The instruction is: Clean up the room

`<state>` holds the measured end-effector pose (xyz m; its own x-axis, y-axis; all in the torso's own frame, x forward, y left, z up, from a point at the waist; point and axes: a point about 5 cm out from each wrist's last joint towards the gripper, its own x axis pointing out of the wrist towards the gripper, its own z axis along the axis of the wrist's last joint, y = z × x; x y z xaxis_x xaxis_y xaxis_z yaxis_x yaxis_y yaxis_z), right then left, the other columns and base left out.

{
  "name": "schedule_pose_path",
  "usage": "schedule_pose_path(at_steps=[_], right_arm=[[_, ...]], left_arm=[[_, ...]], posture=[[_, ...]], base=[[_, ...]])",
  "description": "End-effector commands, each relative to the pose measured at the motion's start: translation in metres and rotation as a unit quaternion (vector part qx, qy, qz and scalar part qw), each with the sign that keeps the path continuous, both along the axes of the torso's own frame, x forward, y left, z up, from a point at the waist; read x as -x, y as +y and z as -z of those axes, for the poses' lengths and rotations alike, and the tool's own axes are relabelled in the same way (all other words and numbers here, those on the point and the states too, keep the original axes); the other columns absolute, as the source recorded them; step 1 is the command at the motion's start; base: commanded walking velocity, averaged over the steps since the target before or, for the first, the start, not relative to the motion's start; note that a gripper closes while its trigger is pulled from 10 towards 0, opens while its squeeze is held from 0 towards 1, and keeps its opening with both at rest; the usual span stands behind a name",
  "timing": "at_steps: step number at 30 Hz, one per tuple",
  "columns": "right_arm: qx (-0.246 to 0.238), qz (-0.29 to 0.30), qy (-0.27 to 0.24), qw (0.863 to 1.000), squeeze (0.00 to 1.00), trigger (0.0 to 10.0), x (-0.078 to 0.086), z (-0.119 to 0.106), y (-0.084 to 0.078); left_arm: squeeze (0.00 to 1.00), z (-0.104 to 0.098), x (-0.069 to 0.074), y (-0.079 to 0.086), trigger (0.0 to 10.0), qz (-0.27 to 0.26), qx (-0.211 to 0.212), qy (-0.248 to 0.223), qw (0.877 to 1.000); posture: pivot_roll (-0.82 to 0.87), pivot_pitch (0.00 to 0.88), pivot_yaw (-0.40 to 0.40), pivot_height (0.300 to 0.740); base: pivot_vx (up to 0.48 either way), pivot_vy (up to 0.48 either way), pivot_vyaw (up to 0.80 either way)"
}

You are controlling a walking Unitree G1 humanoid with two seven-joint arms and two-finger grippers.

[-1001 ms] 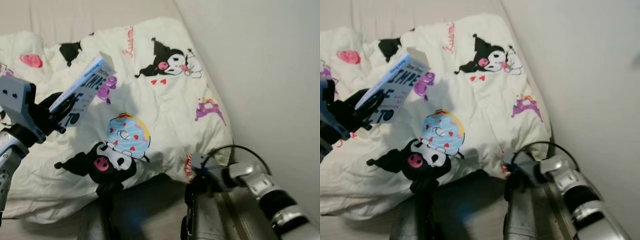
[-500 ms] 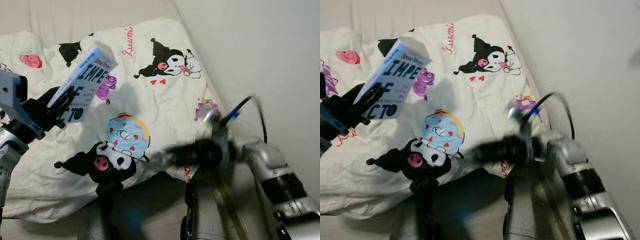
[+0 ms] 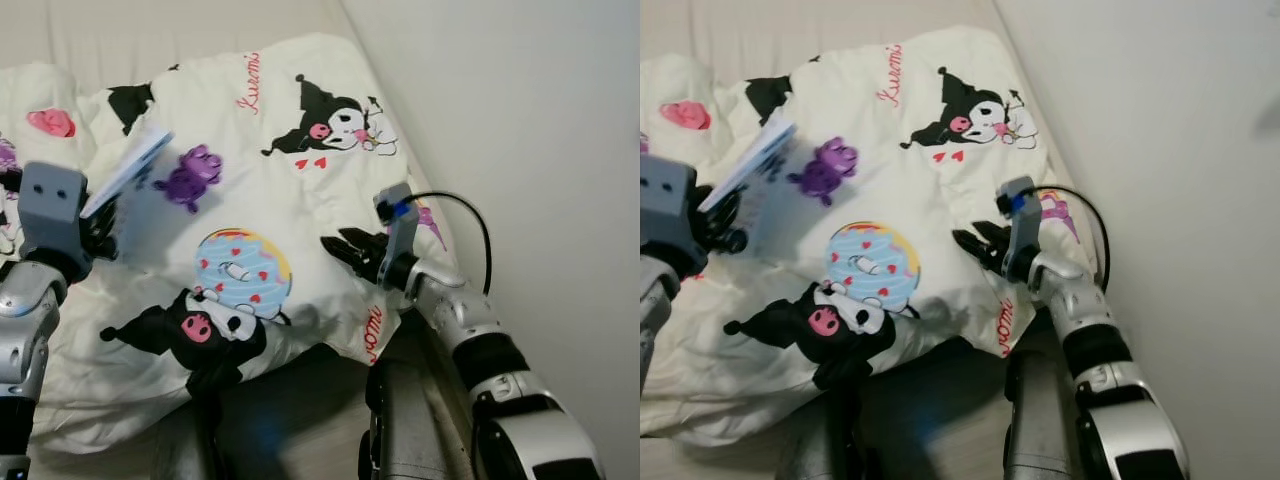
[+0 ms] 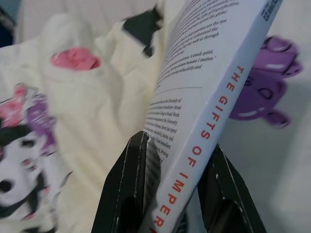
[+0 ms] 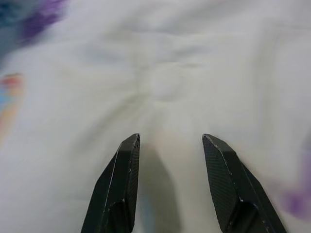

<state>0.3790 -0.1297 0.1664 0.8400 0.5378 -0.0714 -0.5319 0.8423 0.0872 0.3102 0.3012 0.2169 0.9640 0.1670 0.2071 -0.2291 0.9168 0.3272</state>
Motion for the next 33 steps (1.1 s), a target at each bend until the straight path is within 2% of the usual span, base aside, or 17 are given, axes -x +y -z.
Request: schedule_pose_path(at_steps=[1, 2, 4, 5, 7, 8, 10, 11, 12, 14, 15, 16, 19, 20, 24, 27, 33], right_arm=[[-0.048, 0.054, -0.006, 0.997, 0.0, 10.0, 0.003, 0.004, -0.007], [-0.048, 0.054, -0.006, 0.997, 0.0, 10.0, 0.003, 0.004, -0.007], [-0.094, 0.079, -0.026, 0.992, 0.0, 10.0, 0.003, -0.003, -0.01], [-0.104, 0.088, -0.037, 0.99, 0.0, 10.0, 0.003, -0.006, -0.011], [-0.107, 0.095, -0.043, 0.989, 0.0, 10.0, 0.002, -0.008, -0.012], [-0.113, 0.112, -0.053, 0.986, 0.0, 10.0, 0.001, -0.009, -0.013], [-0.115, 0.139, -0.068, 0.981, 0.0, 10.0, 0.001, -0.012, -0.014], [-0.116, 0.145, -0.072, 0.98, 0.0, 10.0, 0.002, -0.013, -0.014], [-0.116, 0.145, -0.072, 0.98, 0.0, 10.0, 0.002, -0.013, -0.014], [-0.106, 0.147, -0.083, 0.98, 0.0, 10.0, 0.004, -0.014, -0.009], [-0.098, 0.146, -0.087, 0.981, 0.0, 10.0, 0.005, -0.013, -0.007], [-0.095, 0.143, -0.088, 0.981, 0.0, 10.0, 0.006, -0.012, -0.005], [-0.095, 0.139, -0.087, 0.982, 0.0, 10.0, 0.008, -0.01, -0.003], [-0.095, 0.139, -0.083, 0.982, 0.0, 10.0, 0.009, -0.007, -0.003], [-0.096, 0.142, -0.072, 0.983, 0.0, 10.0, 0.014, 0.004, -0.004], [-0.096, 0.147, -0.072, 0.982, 0.0, 10.0, 0.016, 0.006, -0.004], [-0.097, 0.153, -0.076, 0.981, 0.0, 10.0, 0.018, 0.007, -0.004]], left_arm=[[0.0, 0.018, 0.016, 0.015, 0.0, -0.034, 0.089, -0.007, 0.995], [0.0, 0.018, 0.016, 0.015, 0.0, -0.034, 0.089, -0.007, 0.995], [0.0, 0.016, 0.02, 0.004, 0.0, -0.002, 0.19, -0.053, 0.98], [0.0, 0.016, 0.02, -0.002, 0.0, 0.014, 0.221, -0.065, 0.973], [0.0, 0.015, 0.02, -0.006, 0.0, 0.021, 0.233, -0.069, 0.97], [0.0, 0.016, 0.018, -0.018, 0.0, 0.037, 0.247, -0.075, 0.965], [0.0, 0.016, 0.015, -0.044, 1.1, 0.074, 0.272, -0.08, 0.956], [0.0, 0.015, 0.014, -0.052, 1.1, 0.086, 0.281, -0.082, 0.952], [0.0, 0.015, 0.014, -0.052, 1.1, 0.086, 0.281, -0.082, 0.952], [0.0, 0.012, 0.01, -0.072, 4.5, 0.117, 0.268, -0.084, 0.953], [0.0, 0.01, 0.009, -0.079, 4.5, 0.126, 0.266, -0.084, 0.952], [0.0, 0.01, 0.006, -0.088, 6.7, 0.136, 0.253, -0.077, 0.955], [0.0, 0.01, 0.003, -0.094, 6.7, 0.143, 0.239, -0.068, 0.958], [0.0, 0.012, 0.002, -0.096, 10.0, 0.134, 0.226, -0.064, 0.963], [0.0, 0.021, -0.002, -0.093, 10.0, 0.096, 0.195, -0.044, 0.975], [0.0, 0.025, 0.0, -0.094, 10.0, 0.108, 0.204, -0.032, 0.973], [0.0, 0.028, 0.004, -0.101, 10.0, 0.123, 0.188, -0.032, 0.974]], posture=[[0.04, 0.316, -0.046, 0.546], [0.04, 0.316, -0.046, 0.546], [0.04, 0.295, -0.045, 0.546], [0.04, 0.29, -0.045, 0.546], [0.04, 0.29, -0.045, 0.546], [0.03, 0.258, -0.044, 0.546], [0.03, 0.23, -0.04, 0.546], [0.03, 0.23, -0.04, 0.546], [0.03, 0.23, -0.04, 0.546], [0.02, 0.187, -0.043, 0.546], [0.02, 0.187, -0.043, 0.546], [0.02, 0.18, -0.044, 0.546], [0.02, 0.18, -0.044, 0.546], [0.02, 0.169, -0.046, 0.546], [0.02, 0.158, -0.04, 0.566], [0.01, 0.153, -0.034, 0.581], [0.01, 0.142, -0.029, 0.611]], base=[[0.0, 0.0, 0.0], [0.0, 0.0, 0.0], [0.0, 0.0, 0.0], [0.0, 0.0, 0.0], [0.0, 0.0, 0.0], [0.0, 0.0, 0.0], [0.0, 0.0, 0.0], [0.0, 0.0, 0.0], [0.0, 0.0, 0.0], [0.0, 0.0, 0.0], [0.0, 0.0, 0.0], [0.0, 0.0, 0.0], [0.0, 0.0, 0.0], [0.0, 0.0, 0.0], [0.0, 0.0, 0.0], [0.0, 0.0, 0.0], [0.0, 0.0, 0.0]])
